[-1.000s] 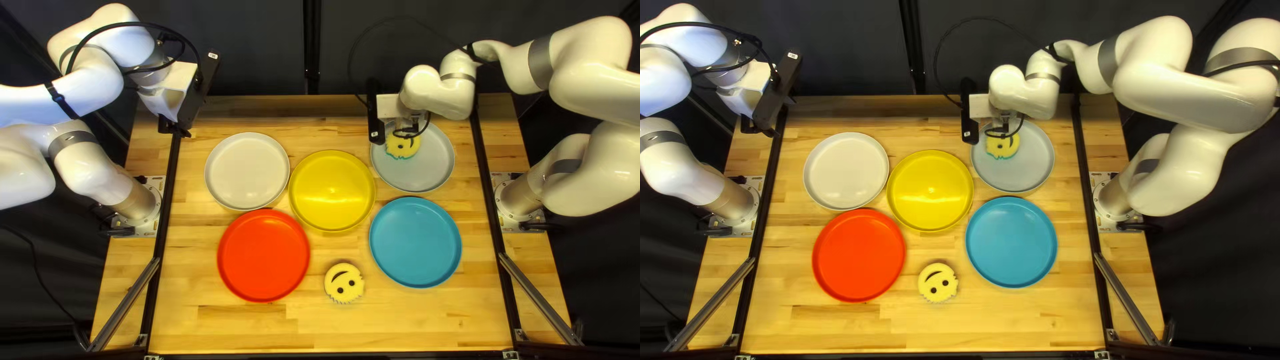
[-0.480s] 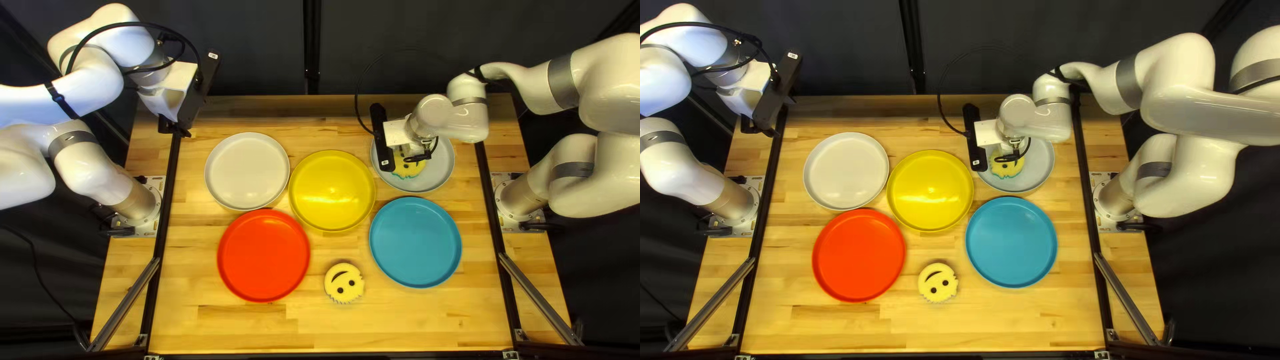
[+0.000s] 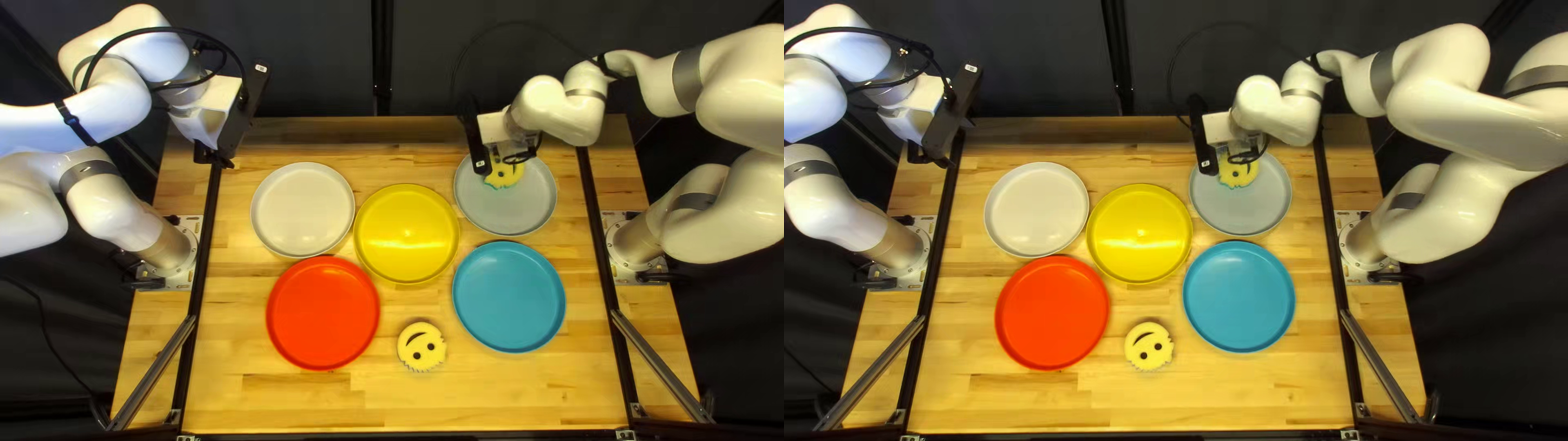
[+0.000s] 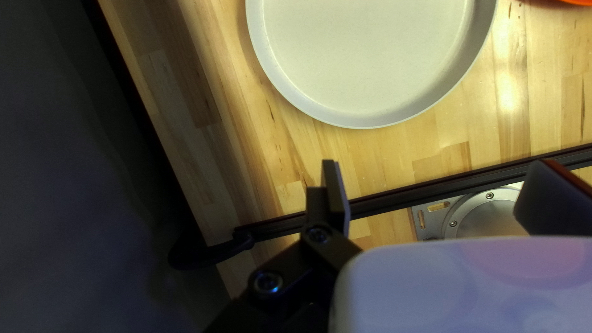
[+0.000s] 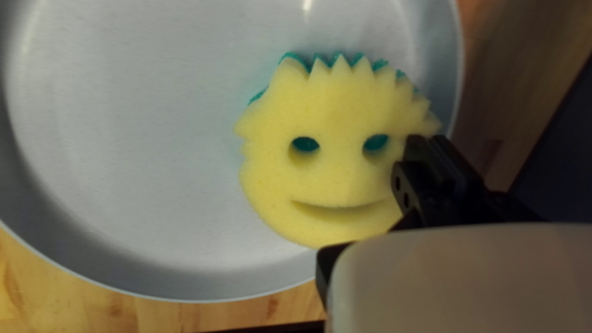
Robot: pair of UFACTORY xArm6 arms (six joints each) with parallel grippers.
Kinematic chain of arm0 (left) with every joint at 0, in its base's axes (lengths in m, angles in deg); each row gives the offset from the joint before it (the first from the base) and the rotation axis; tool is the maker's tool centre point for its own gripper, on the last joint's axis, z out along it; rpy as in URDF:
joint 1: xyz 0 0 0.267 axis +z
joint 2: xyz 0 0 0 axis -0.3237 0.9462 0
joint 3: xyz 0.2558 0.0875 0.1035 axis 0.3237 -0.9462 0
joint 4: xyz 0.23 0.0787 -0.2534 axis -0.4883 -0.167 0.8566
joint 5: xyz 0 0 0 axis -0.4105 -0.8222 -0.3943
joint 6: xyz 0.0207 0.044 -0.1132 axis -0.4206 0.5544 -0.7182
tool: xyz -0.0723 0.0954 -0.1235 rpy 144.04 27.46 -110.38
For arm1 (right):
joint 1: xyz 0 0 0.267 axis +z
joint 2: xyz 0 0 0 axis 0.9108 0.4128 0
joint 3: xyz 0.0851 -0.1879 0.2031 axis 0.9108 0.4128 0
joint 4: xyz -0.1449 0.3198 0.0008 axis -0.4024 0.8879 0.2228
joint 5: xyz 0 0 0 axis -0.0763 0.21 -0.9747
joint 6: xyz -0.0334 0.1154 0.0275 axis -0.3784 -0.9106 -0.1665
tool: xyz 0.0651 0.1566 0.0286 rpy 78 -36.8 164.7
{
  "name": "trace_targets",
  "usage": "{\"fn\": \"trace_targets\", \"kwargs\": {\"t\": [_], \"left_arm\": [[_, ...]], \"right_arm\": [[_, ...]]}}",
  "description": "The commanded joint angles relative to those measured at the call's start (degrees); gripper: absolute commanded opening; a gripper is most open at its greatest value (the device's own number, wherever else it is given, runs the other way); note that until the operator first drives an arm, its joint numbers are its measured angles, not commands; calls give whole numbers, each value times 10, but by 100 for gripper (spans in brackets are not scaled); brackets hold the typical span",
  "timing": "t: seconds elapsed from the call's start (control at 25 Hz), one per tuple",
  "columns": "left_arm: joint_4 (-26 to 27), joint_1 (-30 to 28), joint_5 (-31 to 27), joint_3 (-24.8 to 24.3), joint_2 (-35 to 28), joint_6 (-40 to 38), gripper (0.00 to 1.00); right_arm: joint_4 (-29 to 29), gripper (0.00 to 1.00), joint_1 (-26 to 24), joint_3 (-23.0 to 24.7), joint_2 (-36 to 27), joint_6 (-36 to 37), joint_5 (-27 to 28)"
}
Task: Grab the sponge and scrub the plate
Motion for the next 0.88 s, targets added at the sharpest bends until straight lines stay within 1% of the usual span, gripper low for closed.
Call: {"fn": "trace_targets", "kwargs": {"t": [0.04, 0.12, 0.32, 0.4, 0.48, 0.56, 0.64, 0.68, 0.76, 0.88], "left_arm": [[0, 0, 0, 0, 0, 0, 100], [0, 0, 0, 0, 0, 0, 100], [0, 0, 0, 0, 0, 0, 100], [0, 0, 0, 0, 0, 0, 100], [0, 0, 0, 0, 0, 0, 100], [0, 0, 0, 0, 0, 0, 100], [0, 0, 0, 0, 0, 0, 100], [0, 0, 0, 0, 0, 0, 100], [0, 0, 0, 0, 0, 0, 100], [0, 0, 0, 0, 0, 0, 100]], "right_arm": [[-8, 0, 35, 27, -31, -33, 7], [-17, 0, 71, 43, -50, -67, 14], [-37, 0, 128, 74, -74, -122, 11], [-42, 0, 143, 85, -80, -133, 6], [-44, 0, 146, 93, -84, -130, 1], [-41, 0, 132, 98, -86, -111, -7], [-28, 0, 105, 99, -87, -72, -14], [-17, 0, 85, 96, -85, -42, -18], [-1, 0, 58, 84, -77, -6, -21], [20, 0, 28, 64, -61, 38, -24]]}}
